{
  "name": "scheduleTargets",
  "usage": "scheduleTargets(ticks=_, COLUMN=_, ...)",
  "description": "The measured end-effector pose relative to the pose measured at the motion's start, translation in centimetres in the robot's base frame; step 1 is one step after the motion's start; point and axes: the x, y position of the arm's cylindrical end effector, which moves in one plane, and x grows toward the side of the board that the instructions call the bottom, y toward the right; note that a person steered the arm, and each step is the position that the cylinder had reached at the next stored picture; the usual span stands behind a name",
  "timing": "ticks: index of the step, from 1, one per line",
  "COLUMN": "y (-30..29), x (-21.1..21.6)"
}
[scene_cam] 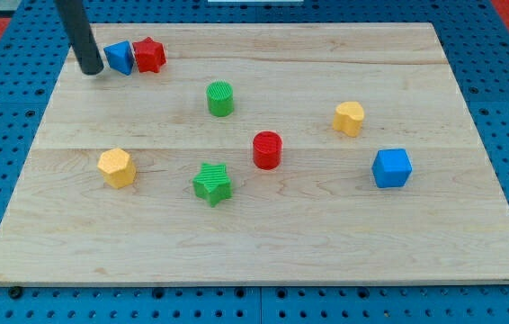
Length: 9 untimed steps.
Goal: Push the green circle with red star towards the top of the green star
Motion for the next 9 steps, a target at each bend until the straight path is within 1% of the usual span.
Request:
scheduleTargets(ticks=1, y=5.5, x=1.6)
scheduleTargets(ticks=2, y=14.6, x=-0.8)
scheduleTargets(ticks=3, y=16.6, x=-6.3)
scheduleTargets(ticks=4, y=8.2, x=-9.5)
scheduleTargets(ticks=5, y=4.2, x=-10.3)
scheduleTargets(ticks=6, y=4.8, x=-6.1)
scheduleTargets(ticks=7, y=11.6, x=-3.4)
scheduleTargets(ticks=8, y=15.7, x=-3.5)
scheduleTargets(ticks=9, y=20.0, x=-0.6)
